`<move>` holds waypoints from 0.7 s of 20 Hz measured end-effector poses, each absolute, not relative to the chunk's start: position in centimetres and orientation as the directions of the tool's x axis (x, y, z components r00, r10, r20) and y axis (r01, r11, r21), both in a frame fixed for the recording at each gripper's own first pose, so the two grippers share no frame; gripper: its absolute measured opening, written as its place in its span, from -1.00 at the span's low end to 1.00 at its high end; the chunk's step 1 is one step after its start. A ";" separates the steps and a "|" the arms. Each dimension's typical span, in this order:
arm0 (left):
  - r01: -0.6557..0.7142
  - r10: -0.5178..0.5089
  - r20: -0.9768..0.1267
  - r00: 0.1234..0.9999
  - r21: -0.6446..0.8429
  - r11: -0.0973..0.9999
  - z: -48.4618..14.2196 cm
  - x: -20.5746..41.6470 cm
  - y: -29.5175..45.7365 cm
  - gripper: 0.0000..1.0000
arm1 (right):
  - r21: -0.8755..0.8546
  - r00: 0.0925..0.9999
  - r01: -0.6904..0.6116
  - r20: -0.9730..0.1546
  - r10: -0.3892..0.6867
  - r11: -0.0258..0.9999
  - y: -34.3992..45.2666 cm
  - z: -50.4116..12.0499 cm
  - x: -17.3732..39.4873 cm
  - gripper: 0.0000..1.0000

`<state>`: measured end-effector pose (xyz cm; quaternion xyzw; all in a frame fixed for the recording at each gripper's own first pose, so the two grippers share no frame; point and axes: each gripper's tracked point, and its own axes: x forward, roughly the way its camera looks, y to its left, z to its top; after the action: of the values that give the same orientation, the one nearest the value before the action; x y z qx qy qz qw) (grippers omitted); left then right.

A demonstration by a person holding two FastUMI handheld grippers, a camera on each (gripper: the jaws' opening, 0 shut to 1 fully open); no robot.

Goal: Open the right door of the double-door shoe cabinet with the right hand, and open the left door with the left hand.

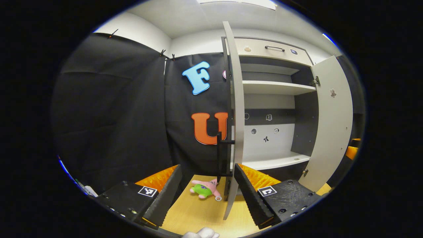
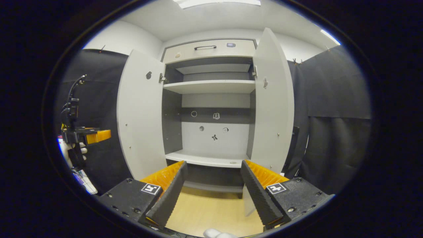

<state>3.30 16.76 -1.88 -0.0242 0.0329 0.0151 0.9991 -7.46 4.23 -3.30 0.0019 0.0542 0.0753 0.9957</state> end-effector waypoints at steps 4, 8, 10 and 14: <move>-0.015 0.013 -0.037 0.999 -0.045 0.999 -0.2 0.8 13.2 0.89 | 0.007 0.986 -0.127 -0.112 0.127 0.992 2.9 -3.3 -7.7 1.00; 0.039 -0.042 -0.057 0.997 -0.052 0.998 -1.3 -0.3 8.2 0.89 | 0.002 0.989 -0.098 -0.112 0.098 0.995 2.0 -3.2 -7.3 0.94; 0.048 -0.051 -0.067 0.996 -0.041 0.998 -2.2 -0.8 6.4 0.90 | 0.005 0.990 -0.083 -0.116 0.083 0.997 1.4 -3.3 -7.4 0.94; 0.079 -0.087 -0.095 0.992 -0.086 0.993 -3.8 -1.0 3.6 0.93 | 0.003 0.990 -0.060 -0.130 0.060 0.998 1.0 -3.9 -7.4 1.00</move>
<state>-0.99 3.59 -3.84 -0.0408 0.0496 -0.0418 0.9971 -7.36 0.99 -3.86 -0.0004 0.0654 0.0302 0.9974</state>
